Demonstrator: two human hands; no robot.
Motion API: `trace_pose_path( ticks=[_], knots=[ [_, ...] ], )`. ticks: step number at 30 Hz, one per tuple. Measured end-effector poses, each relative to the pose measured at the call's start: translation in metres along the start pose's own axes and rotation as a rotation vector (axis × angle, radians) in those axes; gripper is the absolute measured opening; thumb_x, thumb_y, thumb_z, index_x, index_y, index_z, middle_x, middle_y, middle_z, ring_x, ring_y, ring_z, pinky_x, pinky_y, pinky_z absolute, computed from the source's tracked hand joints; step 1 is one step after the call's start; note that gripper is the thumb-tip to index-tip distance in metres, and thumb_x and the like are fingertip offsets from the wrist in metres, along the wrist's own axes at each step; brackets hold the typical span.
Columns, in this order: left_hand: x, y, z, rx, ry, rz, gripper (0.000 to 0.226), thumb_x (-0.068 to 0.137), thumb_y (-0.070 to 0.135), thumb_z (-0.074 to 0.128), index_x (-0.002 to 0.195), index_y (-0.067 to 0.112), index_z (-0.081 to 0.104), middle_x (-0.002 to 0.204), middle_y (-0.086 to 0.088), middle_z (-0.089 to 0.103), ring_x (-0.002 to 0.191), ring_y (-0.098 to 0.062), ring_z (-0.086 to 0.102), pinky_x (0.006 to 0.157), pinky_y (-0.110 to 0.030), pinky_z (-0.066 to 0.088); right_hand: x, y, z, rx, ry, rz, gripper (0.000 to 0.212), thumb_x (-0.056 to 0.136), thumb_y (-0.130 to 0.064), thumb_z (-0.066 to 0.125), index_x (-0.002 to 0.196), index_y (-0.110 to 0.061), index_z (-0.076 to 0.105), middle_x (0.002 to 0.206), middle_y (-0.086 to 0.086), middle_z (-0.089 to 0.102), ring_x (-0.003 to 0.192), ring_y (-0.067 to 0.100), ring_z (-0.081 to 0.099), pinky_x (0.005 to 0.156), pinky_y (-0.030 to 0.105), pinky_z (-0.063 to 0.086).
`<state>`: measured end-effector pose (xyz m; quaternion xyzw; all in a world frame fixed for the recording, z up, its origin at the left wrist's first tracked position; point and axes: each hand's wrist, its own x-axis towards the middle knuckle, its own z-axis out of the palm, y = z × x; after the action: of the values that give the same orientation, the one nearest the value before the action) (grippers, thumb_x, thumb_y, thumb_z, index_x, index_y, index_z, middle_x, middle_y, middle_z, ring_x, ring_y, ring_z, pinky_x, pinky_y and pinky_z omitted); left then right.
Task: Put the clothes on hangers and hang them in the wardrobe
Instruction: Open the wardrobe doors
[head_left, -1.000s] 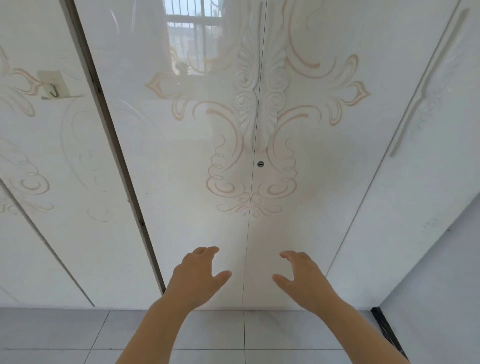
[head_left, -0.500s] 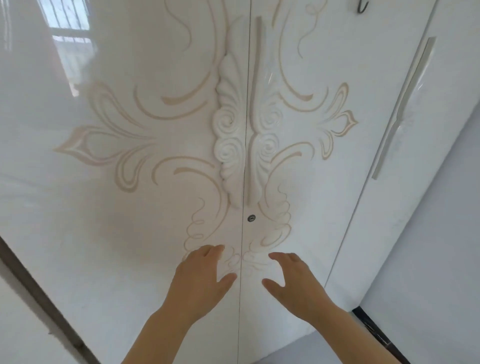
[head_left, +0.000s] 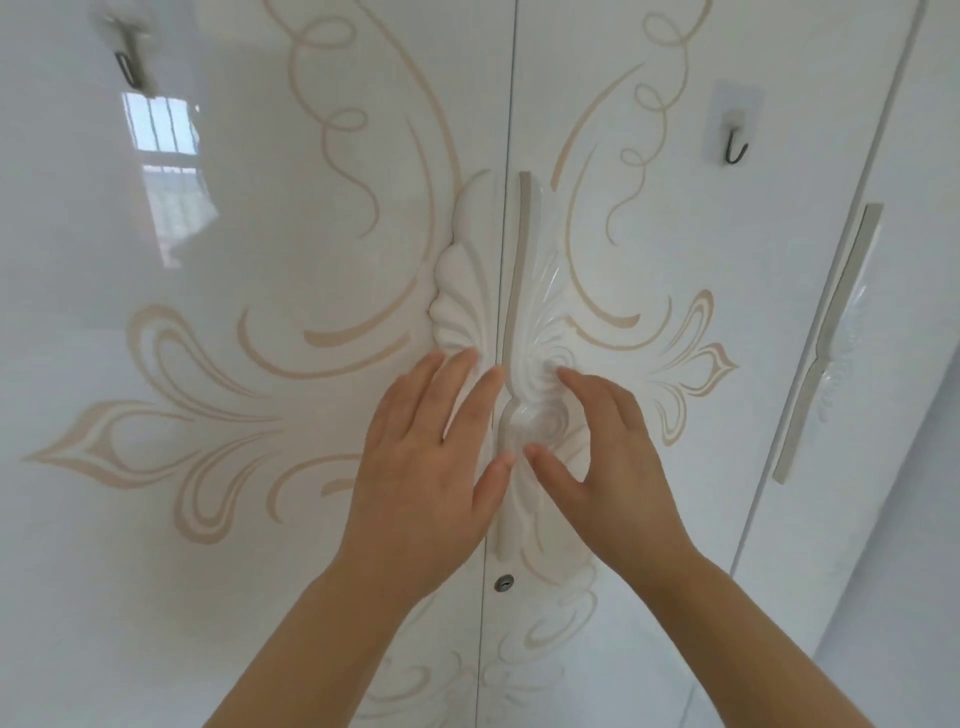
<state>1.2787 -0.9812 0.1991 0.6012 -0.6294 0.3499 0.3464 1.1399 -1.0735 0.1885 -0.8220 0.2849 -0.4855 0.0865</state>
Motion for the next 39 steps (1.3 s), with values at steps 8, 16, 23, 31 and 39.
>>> trace_pose_path(
  ticks=[8,16,23,31,39],
  knots=[
    [0.029,-0.014,0.019,0.131,0.042,0.083,0.052,0.090,0.036,0.040,0.134,0.009,0.045,0.143,-0.012,0.040,0.137,-0.029,0.026,0.111,-0.051,0.021,0.031,-0.005,0.010,0.121,0.114,0.057,0.067,0.083,-0.042,0.059,0.140,-0.018,0.033,0.136,-0.011,0.037,0.128,0.000,0.031,0.100,0.000,0.020],
    [0.028,-0.034,0.036,0.002,0.136,0.181,0.052,0.089,0.034,0.043,0.136,0.012,0.043,0.145,-0.006,0.038,0.139,-0.023,0.022,0.112,-0.046,0.020,0.041,-0.017,0.016,0.316,0.177,0.258,0.037,0.086,-0.048,0.038,0.121,-0.039,0.047,0.120,-0.027,0.051,0.118,-0.006,0.042,0.101,0.028,0.038],
    [0.027,-0.037,0.037,-0.162,0.182,0.199,0.051,0.087,0.033,0.046,0.134,0.013,0.042,0.141,-0.004,0.045,0.138,-0.023,0.025,0.112,-0.046,0.020,0.043,-0.027,0.008,0.587,0.209,0.409,0.039,0.090,-0.054,0.038,0.106,-0.027,0.061,0.112,-0.008,0.062,0.109,0.010,0.057,0.097,0.042,0.046],
    [0.022,-0.017,0.025,-0.355,0.198,0.179,0.047,0.087,0.030,0.049,0.127,0.007,0.053,0.135,-0.010,0.050,0.134,-0.028,0.033,0.110,-0.047,0.022,0.023,-0.035,-0.021,0.670,0.307,0.485,0.032,0.099,-0.029,0.036,0.097,-0.017,0.066,0.097,-0.004,0.066,0.096,0.017,0.062,0.086,0.036,0.051],
    [0.035,0.051,0.002,-0.680,0.000,0.164,0.062,0.095,0.050,0.023,0.143,0.012,0.021,0.147,-0.005,0.030,0.136,-0.020,0.023,0.106,-0.051,0.018,-0.021,-0.040,-0.087,0.719,0.340,0.575,0.059,0.082,-0.057,0.036,0.108,-0.012,0.064,0.111,0.009,0.065,0.102,0.026,0.063,0.089,0.039,0.049]
  ],
)
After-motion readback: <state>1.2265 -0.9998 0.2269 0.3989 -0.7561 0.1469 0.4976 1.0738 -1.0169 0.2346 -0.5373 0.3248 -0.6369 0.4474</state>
